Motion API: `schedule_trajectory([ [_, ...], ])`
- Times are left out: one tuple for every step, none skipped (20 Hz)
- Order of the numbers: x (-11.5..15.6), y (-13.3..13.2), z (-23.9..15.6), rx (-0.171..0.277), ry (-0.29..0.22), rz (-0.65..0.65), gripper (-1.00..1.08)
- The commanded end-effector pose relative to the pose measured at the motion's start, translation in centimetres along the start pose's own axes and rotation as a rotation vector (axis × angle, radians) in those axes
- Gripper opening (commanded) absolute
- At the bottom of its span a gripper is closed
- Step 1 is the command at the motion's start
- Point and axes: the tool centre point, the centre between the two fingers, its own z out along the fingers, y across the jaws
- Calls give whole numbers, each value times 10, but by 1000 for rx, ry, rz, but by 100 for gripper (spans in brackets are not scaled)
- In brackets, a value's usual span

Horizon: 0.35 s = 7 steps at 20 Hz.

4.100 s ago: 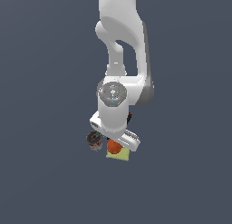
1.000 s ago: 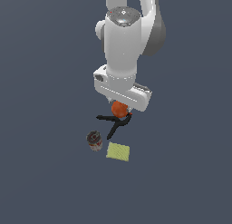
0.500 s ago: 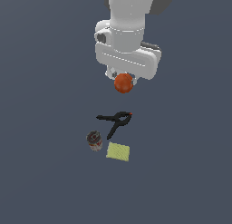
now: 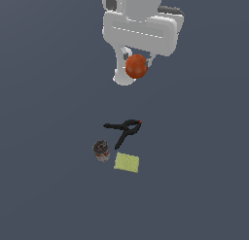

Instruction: Pick up a designated object from a clutter of objects.

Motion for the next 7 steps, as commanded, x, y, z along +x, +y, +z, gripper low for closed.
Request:
schedule_trajectory([
  [-4,1,-10,0,0,0,-100],
  [-5,1,-13,0,0,0,-100],
  [-6,1,-15,0,-1,0,-100],
  [-7,1,-17,0,-1,0,-100],
  [-7,2,-18,0,-1,0,-100],
  [-8,2,-19,0,-1,0,-100],
  [-8,2,-19,0,-1,0,-100],
])
